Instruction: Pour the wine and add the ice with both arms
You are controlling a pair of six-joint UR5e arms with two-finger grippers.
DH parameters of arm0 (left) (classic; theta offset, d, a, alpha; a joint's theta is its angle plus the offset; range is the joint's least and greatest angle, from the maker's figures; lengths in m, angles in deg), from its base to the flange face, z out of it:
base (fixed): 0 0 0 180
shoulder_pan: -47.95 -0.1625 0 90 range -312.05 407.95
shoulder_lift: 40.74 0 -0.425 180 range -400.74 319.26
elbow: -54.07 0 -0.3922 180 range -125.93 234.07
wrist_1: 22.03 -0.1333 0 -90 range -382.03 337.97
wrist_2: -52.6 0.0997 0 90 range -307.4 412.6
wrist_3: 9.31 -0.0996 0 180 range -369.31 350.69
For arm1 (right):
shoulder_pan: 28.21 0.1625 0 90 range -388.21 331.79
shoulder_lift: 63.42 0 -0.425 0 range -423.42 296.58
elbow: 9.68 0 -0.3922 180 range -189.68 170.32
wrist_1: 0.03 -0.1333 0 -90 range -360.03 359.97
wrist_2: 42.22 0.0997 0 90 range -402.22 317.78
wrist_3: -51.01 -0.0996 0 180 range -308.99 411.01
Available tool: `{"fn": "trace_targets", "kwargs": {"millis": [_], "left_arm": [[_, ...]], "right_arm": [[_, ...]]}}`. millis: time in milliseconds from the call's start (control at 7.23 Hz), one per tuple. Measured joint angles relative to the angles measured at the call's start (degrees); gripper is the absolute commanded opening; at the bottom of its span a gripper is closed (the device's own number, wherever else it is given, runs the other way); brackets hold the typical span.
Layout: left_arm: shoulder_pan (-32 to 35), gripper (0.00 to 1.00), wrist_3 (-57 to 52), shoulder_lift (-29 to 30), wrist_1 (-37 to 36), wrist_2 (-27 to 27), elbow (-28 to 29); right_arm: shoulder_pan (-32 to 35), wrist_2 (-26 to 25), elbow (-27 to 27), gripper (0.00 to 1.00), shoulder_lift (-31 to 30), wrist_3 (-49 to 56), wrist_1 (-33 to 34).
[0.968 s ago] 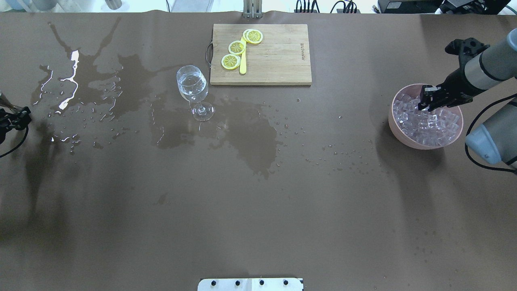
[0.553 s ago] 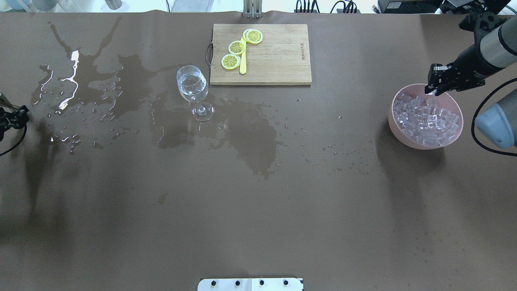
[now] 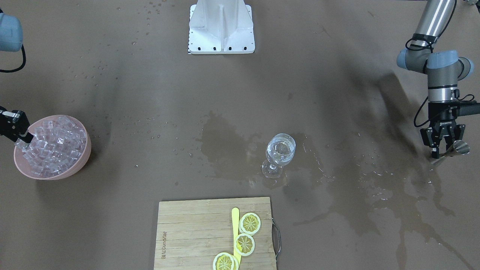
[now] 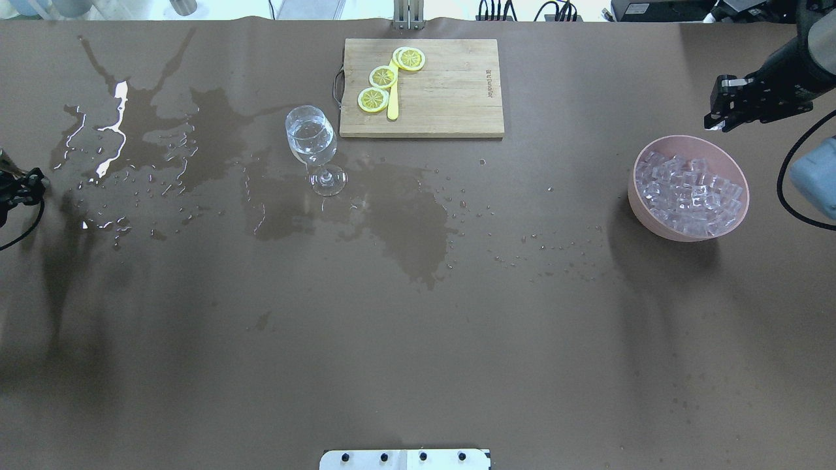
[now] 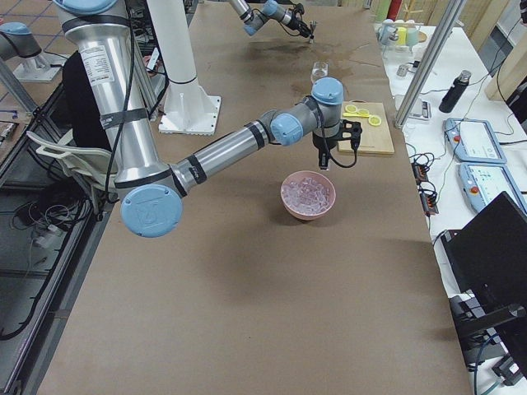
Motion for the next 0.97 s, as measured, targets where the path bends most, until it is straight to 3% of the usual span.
{"fn": "trace_targets", "kwargs": {"millis": [415, 692, 830, 968], "left_arm": [[1.0, 0.54, 0.0, 0.3, -0.1, -0.6, 0.4], [1.5, 0.28, 0.0, 0.6, -0.1, -1.1, 0.7], [1.7, 0.2, 0.0, 0.8, -0.1, -1.2, 0.7], [1.7, 0.2, 0.0, 1.2, -0.1, -1.2, 0.7]], "right_arm": [[0.0, -0.2, 0.2, 0.0, 0.7, 0.2, 1.5], [0.0, -0.2, 0.1, 0.0, 0.8, 0.2, 1.6], [0.0, -0.2, 0.1, 0.0, 0.9, 0.2, 1.6], [0.0, -0.1, 0.1, 0.0, 0.9, 0.2, 1.6]]}}
